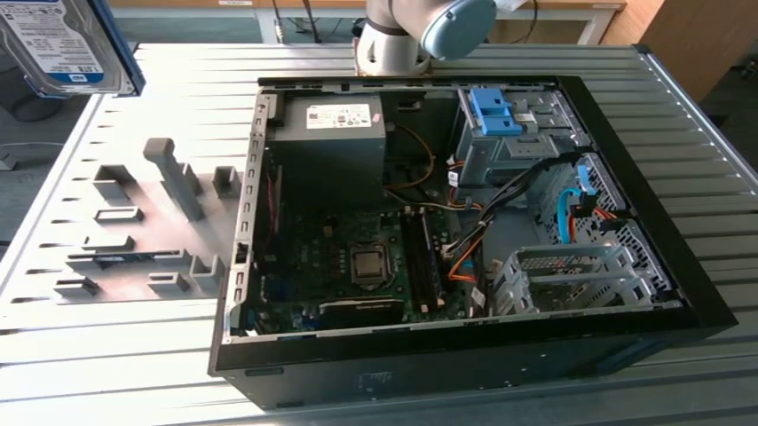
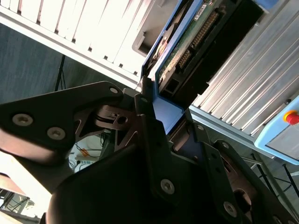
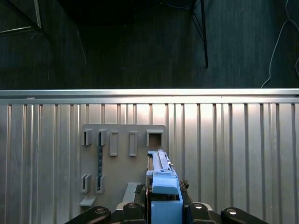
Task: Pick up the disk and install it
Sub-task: 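Pick up the disk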
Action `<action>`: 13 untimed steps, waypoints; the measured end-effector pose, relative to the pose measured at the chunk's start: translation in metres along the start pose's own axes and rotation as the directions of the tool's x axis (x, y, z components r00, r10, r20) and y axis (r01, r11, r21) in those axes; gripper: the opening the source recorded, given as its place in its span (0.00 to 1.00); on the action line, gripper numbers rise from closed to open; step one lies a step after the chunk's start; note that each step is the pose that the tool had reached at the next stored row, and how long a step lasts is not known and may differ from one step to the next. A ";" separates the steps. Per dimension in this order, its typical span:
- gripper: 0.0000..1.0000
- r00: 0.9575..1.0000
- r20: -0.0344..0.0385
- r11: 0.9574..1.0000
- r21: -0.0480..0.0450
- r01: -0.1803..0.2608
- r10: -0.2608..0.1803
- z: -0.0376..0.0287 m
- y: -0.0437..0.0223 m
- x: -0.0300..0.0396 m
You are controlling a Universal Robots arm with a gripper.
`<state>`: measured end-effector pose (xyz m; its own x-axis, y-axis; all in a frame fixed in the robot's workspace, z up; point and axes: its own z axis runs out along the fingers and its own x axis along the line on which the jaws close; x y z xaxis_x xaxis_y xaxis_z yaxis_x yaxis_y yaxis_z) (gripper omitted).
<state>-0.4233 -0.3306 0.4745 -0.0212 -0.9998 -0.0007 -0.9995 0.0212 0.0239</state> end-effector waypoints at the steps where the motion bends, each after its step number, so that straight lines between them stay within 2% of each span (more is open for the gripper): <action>1: 0.36 1.000 0.000 1.000 0.000 0.000 0.000 0.0000 -0.0001 0.0000; 6: 0.36 1.000 0.000 1.000 0.000 0.000 0.000 -0.0001 -0.0024 0.0000; 13: 0.36 1.000 0.000 1.000 0.000 0.000 0.000 -0.0003 -0.0108 -0.0002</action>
<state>-0.4125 -0.3306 0.4746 -0.0212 -0.9998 -0.0007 -0.9995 0.0212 0.0239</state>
